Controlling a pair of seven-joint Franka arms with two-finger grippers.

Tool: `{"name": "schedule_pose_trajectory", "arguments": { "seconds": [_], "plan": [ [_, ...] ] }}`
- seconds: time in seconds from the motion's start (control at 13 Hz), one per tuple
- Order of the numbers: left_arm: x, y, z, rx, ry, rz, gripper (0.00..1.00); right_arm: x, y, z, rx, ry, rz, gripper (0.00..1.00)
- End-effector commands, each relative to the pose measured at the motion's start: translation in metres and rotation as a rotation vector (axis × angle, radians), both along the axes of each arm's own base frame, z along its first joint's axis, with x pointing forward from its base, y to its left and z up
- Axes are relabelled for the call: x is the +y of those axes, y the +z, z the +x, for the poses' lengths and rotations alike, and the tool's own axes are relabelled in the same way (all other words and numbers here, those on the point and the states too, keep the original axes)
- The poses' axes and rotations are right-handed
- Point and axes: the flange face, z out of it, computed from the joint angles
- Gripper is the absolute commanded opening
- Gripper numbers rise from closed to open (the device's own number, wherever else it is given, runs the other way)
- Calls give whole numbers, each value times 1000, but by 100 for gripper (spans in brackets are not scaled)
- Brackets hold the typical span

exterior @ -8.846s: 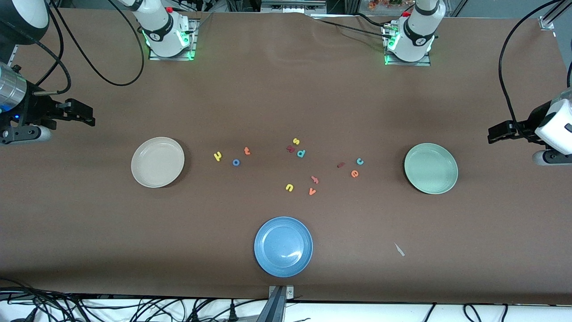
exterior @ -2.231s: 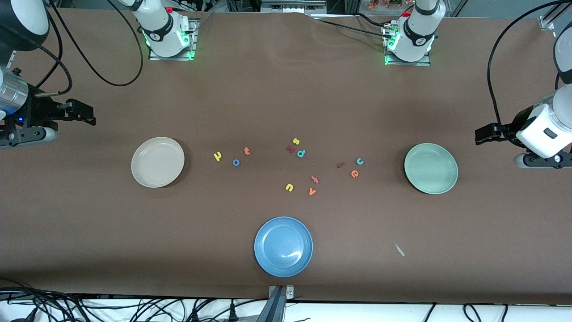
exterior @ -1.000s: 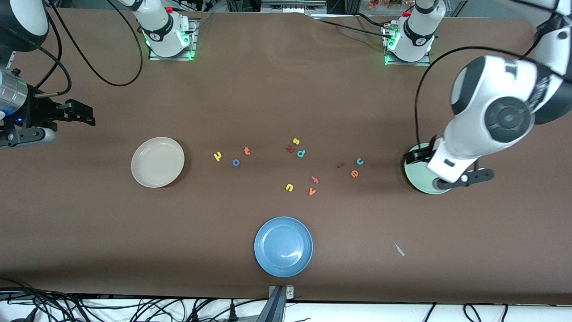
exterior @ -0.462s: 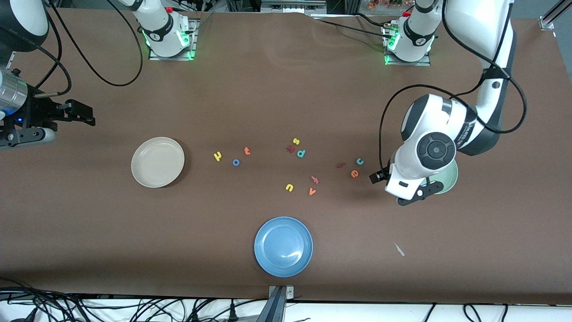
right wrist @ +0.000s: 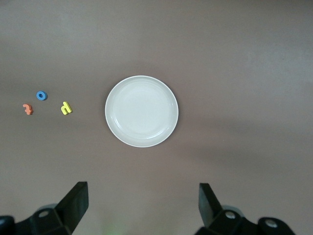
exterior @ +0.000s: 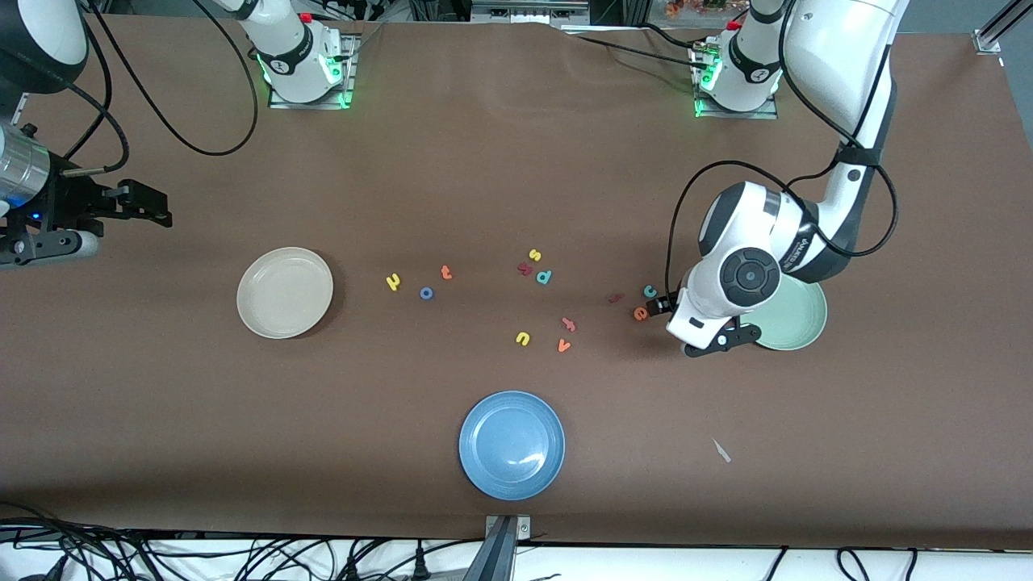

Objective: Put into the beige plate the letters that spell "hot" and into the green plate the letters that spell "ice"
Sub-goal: 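Reach the left gripper down to the teal letter c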

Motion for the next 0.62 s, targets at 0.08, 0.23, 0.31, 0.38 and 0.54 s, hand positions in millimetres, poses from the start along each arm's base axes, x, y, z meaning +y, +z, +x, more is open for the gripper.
{"name": "schedule_pose_trajectory", "arguments": {
  "seconds": [0.08,0.23,0.31,0.38,0.54],
  "plan": [
    [22,-24,-24,28,-76,-129,96,-2,1,-1,-2,8,19,100],
    [33,-30,-27,52,-117,-212,95,-2,1,-1,-3,8,19,100],
    [36,-40,-32,68,-136,-218,95,-2,1,-1,-5,8,19,100],
    [38,-49,-35,58,-138,-217,95,-2,1,-1,-5,8,19,100],
    [37,-70,-44,0,-149,-213,94,-2,1,-1,-3,8,19,100]
  ]
}}
